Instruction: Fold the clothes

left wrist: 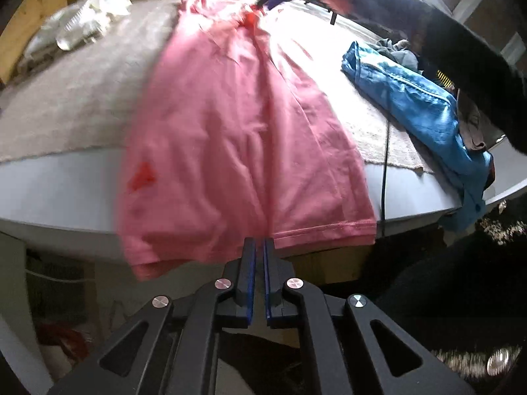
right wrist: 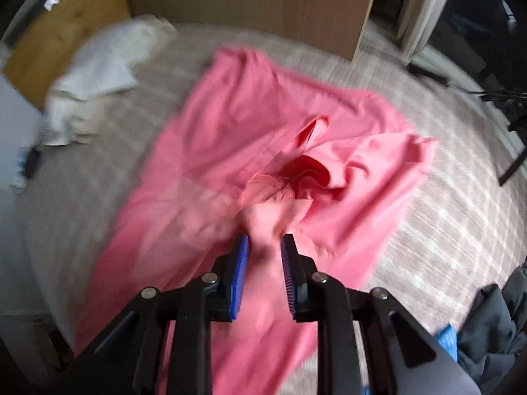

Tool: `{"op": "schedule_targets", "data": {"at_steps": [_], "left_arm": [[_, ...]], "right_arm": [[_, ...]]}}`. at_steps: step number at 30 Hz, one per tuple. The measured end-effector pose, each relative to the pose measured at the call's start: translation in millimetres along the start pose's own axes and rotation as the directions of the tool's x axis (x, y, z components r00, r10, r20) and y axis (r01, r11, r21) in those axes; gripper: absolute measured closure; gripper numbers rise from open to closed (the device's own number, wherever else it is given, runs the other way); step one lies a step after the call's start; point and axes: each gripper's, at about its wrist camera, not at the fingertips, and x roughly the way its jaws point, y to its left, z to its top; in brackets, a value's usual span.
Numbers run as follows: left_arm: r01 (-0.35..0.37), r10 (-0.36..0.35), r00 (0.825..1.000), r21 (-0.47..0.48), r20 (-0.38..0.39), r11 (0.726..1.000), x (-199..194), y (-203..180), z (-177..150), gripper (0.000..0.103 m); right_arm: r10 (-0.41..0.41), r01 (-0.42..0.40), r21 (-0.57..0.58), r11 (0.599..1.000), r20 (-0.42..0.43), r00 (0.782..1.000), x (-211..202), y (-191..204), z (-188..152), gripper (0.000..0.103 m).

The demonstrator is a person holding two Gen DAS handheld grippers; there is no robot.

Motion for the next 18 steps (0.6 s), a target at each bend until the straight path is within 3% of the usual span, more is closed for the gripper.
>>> {"op": "schedule_targets", "data": {"at_steps": [3, 7, 11, 14, 16, 18], "left_arm": [[-0.043, 0.043, 0.999, -0.002, 0.007, 0.999, -19.8, 22.4, -1.3, 0.091], [-0.063, 0.063, 0.998, -0.003, 0.000, 0.998, -31.3, 58.3, 1.1, 0.088], [-0.046, 0.047, 0.999, 0.050, -0.025, 0.998, -25.2, 81.7, 10.5, 0.088], [-0.028, 0.035, 0.998, 0.128, -0.048, 0.991, -13.6, 88.2, 17.8, 0.087], [-0.020, 0.030, 0.998, 0.154, -0.062, 0.988, -7.4, 90.3, 19.9, 0.085], [0.005, 0.009, 0.996, 0.162, -0.085, 0.987, -1.4, 94.8, 20.5, 0.077]], "right_arm": [[0.012, -0.005, -0.092, 0.996, 0.073, 0.997, -47.1, 12.4, -61.8, 0.082], [0.065, -0.060, -0.143, 0.988, 0.029, 0.997, -52.9, 37.3, -154.9, 0.082], [0.046, -0.047, -0.161, 0.986, -0.007, 0.999, -43.5, 78.8, -229.8, 0.082], [0.036, -0.039, -0.126, 0.991, -0.028, 0.999, -35.8, 102.4, -258.8, 0.082], [-0.014, 0.010, -0.105, 0.994, -0.037, 0.999, -37.0, 113.2, -269.3, 0.082], [-0.010, 0.008, -0.045, 0.999, -0.033, 0.999, -49.9, 117.0, -280.1, 0.082]]}}
